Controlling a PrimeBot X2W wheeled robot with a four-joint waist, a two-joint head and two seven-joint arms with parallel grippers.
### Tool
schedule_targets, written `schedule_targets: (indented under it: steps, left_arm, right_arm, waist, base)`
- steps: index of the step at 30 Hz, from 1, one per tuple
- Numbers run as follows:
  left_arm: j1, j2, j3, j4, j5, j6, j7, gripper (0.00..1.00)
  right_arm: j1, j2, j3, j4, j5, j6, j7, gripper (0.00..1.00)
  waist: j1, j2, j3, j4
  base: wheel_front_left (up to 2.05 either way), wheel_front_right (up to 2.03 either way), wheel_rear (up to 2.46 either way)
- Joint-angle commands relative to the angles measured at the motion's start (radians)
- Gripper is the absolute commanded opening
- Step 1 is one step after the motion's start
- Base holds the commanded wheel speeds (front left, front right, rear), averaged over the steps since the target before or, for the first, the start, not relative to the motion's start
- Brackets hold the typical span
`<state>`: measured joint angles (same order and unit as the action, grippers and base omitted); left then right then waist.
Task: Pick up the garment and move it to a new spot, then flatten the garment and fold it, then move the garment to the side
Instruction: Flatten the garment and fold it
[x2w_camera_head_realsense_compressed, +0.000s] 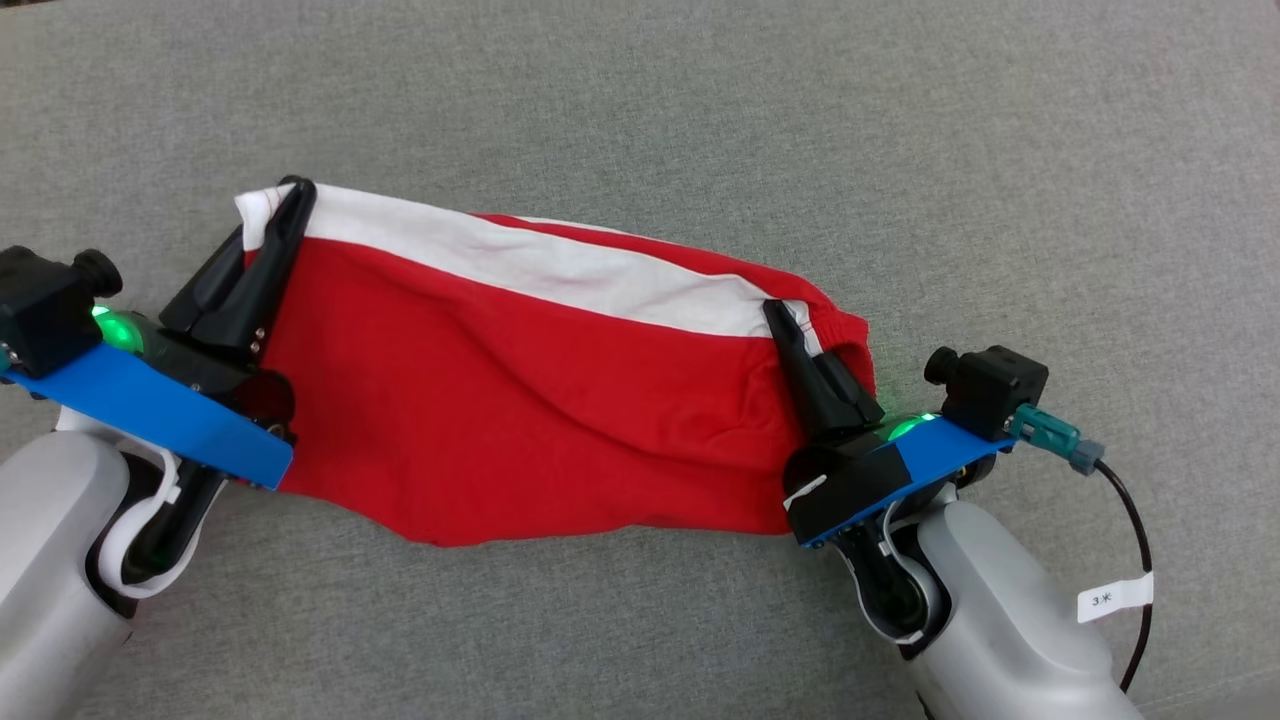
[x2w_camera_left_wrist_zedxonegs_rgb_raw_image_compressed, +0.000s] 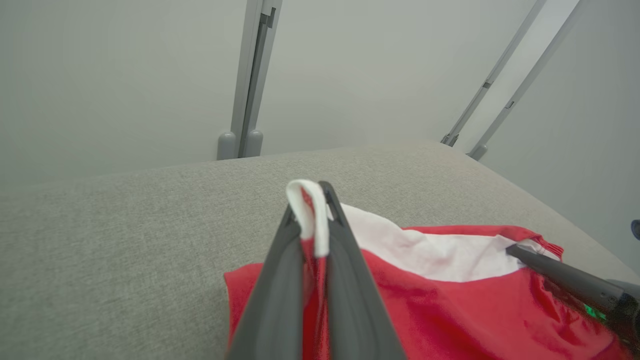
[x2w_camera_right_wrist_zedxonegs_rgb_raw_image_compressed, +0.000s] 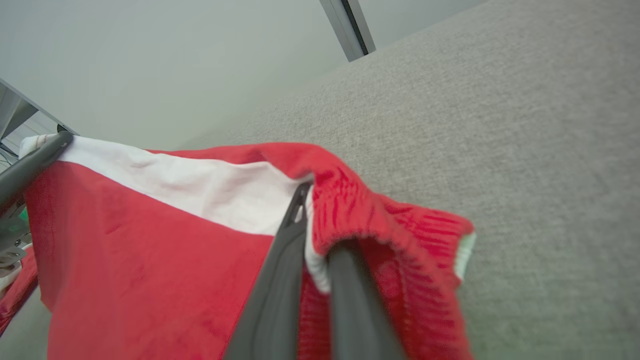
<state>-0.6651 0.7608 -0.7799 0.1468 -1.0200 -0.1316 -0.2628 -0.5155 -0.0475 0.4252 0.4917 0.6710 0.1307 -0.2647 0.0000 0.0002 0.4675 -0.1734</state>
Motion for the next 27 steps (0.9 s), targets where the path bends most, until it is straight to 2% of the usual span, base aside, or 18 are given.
schedule_targets:
  steps: [1, 6, 15, 16, 17, 18, 27]
  left_arm:
    - [-0.016, -0.011, 0.018, 0.004, -0.003, 0.001, -0.003, 0.00]
    - [0.002, -0.040, 0.036, 0.030, 0.001, 0.001, -0.003, 0.00]
    - [0.003, -0.047, 0.049, 0.112, 0.011, 0.001, -0.003, 0.00]
    - [0.000, -0.051, 0.052, 0.117, 0.014, 0.001, -0.003, 0.07]
    - [-0.002, -0.055, 0.057, 0.123, 0.017, 0.001, -0.003, 0.79]
    - [0.000, -0.060, 0.061, 0.133, 0.020, 0.002, -0.003, 1.00]
    - [0.066, -0.110, 0.089, 0.192, 0.034, 0.001, -0.003, 1.00]
  right_arm:
    - [-0.010, -0.007, -0.004, 0.008, 0.010, 0.000, 0.001, 0.00]
    - [-0.011, -0.008, -0.002, 0.007, 0.013, 0.000, 0.001, 0.00]
    - [-0.002, -0.007, -0.011, -0.009, 0.020, 0.000, 0.001, 0.00]
    - [-0.002, -0.007, -0.018, -0.010, 0.022, 0.000, 0.001, 0.05]
    - [-0.001, -0.007, -0.022, -0.009, 0.022, 0.000, 0.001, 0.79]
    - [0.000, -0.007, -0.025, -0.007, 0.021, 0.000, 0.001, 1.00]
    - [0.039, -0.007, -0.095, 0.044, -0.070, 0.000, 0.001, 1.00]
  waist:
    - [0.0000, -0.0002, 0.005, -0.001]
    - [0.0000, -0.0002, 0.018, -0.014]
    - [0.0000, -0.0002, 0.011, -0.028]
    - [0.0000, -0.0002, 0.010, -0.028]
    - [0.0000, -0.0002, 0.009, -0.027]
    - [0.0000, -0.0002, 0.006, -0.025]
    - [0.0000, -0.0002, -0.041, -0.013]
  base:
    - [0.00, 0.00, 0.00]
    - [0.00, 0.00, 0.00]
    - [0.00, 0.00, 0.00]
    - [0.00, 0.00, 0.00]
    - [0.00, 0.00, 0.00]
    - [0.00, 0.00, 0.00]
    - [0.00, 0.00, 0.00]
